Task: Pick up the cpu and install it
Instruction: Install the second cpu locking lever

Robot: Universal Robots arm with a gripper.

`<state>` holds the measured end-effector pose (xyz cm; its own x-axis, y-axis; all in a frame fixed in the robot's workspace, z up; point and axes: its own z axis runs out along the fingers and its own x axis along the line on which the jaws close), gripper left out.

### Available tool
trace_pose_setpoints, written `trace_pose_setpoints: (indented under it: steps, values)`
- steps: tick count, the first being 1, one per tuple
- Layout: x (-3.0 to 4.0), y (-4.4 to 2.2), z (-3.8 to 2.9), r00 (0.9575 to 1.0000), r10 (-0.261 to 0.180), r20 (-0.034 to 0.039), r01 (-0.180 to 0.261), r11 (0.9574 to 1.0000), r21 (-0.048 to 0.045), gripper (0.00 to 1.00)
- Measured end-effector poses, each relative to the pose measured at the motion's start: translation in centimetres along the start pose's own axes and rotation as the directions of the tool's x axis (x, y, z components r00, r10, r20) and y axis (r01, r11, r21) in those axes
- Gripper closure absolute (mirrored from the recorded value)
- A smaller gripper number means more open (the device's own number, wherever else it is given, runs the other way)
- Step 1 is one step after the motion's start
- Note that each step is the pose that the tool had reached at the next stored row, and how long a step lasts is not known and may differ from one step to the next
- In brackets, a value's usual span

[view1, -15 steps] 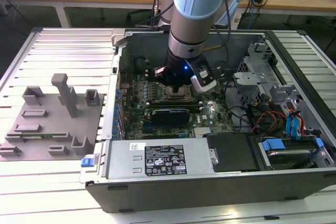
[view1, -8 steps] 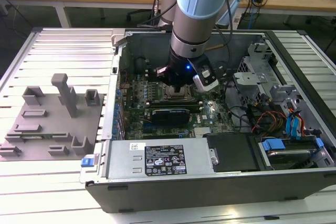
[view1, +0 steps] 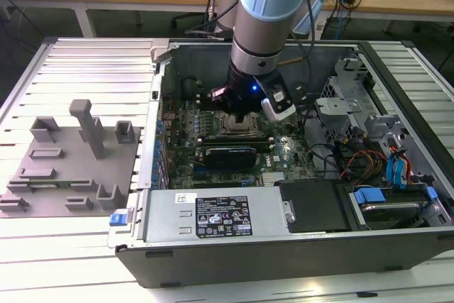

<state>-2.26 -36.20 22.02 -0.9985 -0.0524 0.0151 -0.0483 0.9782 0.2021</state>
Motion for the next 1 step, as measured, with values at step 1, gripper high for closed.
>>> trace_pose_setpoints:
  steps: [1]
  values:
    - [0.0, 0.0, -0.01, 1.0, 0.0, 0.0, 0.0, 1.0, 0.0, 0.89]
